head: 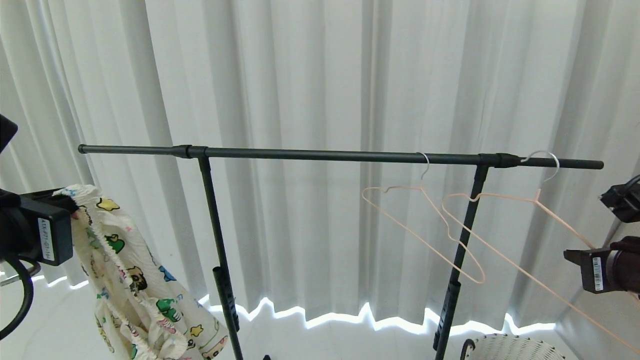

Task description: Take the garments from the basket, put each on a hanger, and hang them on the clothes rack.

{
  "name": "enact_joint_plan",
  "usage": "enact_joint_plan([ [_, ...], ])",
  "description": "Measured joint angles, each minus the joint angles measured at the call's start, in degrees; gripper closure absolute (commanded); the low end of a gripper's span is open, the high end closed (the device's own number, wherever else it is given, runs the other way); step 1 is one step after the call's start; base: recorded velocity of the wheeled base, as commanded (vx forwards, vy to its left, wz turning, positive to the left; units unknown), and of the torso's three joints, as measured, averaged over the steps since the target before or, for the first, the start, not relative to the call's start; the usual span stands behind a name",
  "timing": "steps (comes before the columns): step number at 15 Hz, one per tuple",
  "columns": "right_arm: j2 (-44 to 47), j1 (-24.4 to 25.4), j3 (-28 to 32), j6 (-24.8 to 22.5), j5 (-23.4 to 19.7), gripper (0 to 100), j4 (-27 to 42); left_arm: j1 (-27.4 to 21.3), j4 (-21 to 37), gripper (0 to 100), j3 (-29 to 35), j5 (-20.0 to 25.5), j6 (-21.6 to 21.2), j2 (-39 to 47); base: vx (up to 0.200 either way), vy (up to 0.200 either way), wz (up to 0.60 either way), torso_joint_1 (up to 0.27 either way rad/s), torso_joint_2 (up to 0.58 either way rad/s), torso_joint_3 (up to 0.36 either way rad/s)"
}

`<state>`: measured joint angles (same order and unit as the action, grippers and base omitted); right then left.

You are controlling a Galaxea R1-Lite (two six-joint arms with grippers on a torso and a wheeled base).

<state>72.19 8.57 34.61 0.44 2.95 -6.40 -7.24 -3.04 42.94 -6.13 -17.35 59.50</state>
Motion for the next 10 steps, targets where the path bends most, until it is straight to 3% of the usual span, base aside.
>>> enact_joint_plan([
  [8, -2.2, 0.0, -0.2, -0.2, 0.0, 100, -0.1, -0.1, -0.3, 100, 0.0, 1.6, 0.0, 0.4, -0.2, 0.0, 0.0, 0.005, 0.0, 0.002],
  [10, -2.4, 0.0, 0.5, -0.3, -0.2, 100, -0.3, -0.1, -0.3, 100, -0.1, 1.6, 0.0, 0.4, 0.0, 0.0, 0.0, 0.0, 0.0, 0.0],
])
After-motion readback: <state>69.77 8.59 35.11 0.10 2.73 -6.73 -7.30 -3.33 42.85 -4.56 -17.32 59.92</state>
